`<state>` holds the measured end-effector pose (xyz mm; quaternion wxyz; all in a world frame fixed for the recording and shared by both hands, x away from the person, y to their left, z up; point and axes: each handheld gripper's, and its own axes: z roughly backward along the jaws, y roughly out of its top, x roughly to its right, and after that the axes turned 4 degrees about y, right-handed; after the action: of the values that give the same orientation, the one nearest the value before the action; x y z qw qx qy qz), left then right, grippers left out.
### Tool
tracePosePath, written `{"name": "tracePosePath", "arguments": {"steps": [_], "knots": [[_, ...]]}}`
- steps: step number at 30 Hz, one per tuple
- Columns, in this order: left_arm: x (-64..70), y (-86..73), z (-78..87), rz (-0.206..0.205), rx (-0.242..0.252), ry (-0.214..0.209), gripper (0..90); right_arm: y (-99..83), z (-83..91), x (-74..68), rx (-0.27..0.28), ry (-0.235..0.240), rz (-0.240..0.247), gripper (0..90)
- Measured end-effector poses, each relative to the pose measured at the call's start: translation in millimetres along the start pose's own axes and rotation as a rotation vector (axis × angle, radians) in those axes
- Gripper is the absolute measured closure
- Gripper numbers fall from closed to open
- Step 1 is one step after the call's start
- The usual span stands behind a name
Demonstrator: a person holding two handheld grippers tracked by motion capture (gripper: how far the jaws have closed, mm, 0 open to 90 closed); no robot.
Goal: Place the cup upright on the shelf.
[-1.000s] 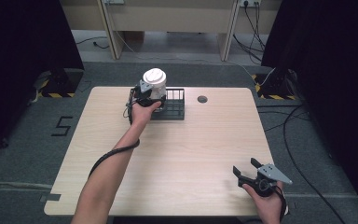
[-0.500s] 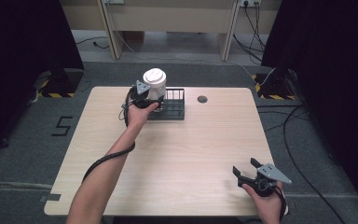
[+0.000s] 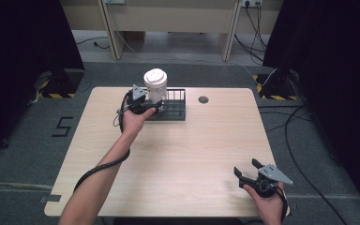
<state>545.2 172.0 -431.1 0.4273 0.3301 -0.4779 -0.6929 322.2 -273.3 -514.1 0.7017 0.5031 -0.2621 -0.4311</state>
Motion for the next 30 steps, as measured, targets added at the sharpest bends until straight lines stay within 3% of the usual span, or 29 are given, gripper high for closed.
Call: {"name": "tracePosePath", "arguments": {"steps": [14,30], "knots": [[0.3,-9.9,30.2,-0.006,0.007,-0.019,14.4,0.0,0.1,-0.6,-0.003,-0.004,0.002,17.2],[4.5,-36.5,71.7,-0.028,0.018,-0.043,14.4,0.0,0.1,-1.0,-0.004,-0.008,0.006,17.2]]}}
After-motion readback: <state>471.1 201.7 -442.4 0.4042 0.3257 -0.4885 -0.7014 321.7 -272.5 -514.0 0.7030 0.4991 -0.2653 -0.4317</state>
